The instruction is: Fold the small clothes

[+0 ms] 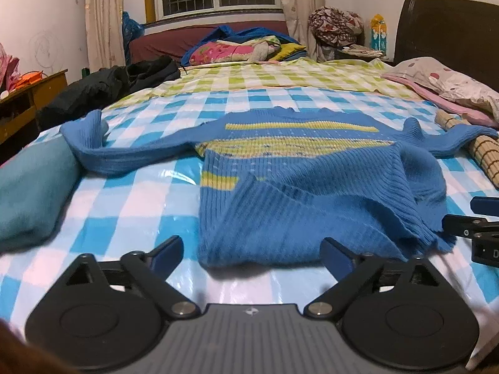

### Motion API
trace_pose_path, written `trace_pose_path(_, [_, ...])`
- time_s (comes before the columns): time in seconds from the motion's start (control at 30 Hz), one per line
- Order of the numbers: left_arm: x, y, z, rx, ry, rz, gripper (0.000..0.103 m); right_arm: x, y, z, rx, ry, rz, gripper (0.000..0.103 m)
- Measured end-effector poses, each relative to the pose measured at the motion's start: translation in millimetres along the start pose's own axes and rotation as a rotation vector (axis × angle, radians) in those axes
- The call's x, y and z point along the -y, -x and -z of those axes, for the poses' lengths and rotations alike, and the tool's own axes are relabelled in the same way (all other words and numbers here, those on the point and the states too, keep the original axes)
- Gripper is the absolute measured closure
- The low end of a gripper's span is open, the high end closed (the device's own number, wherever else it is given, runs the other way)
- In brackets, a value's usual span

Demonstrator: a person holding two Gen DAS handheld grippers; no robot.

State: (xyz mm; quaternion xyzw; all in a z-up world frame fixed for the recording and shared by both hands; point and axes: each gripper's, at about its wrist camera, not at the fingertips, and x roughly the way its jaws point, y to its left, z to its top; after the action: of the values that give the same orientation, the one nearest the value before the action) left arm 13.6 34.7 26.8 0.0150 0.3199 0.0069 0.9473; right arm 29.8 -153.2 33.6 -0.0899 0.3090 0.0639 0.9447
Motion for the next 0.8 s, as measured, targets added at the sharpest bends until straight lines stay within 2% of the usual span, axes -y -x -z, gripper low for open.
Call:
trace_pose_path(0.1, [-3,-5,-10,0.003,-0.021,0.021,0.013,1,-6,-2,0.010,0.003,-0.018,0.054])
trace_pose_path(0.27, [-10,-12,-22,0.027,-0.045,0.007,0.014,4,-14,-5,-0.009,0.006,-0.051,0.054])
trace_pose_path(0.4, [-14,-28,-27,0.016,-0.063,0.025,0.014,4,-20,-8,0.004,0.013,-0.066,0.054])
trace_pose_path(0.47, [-11,-39,-27,-0.015,-0.094,0.037,0.022,2,-26,-9,-0.005,0.023,-0.069,0.054])
trace_pose_path(0.53, [-10,-50,-27,-0.051,-0.107,0.062,0.047,0,-30,-10,-0.007,0.030,-0.071,0.054])
trace_pose_path(0.63, [-18,-64,-28,-0.105,-0.054,0.109,0.069,3,-33,-12,-0.007,0.032,-0.066,0.054])
trace_pose_path(0.73, [-26,-62,-26,-0.101,0.007,0.165,0.083,8,-34,-12,-0.008,0.029,-0.066,0.054])
trace_pose_path(0.8, [-30,-57,-25,-0.092,0.019,0.175,0.084,10,-33,-13,-0.006,0.028,-0.074,0.054])
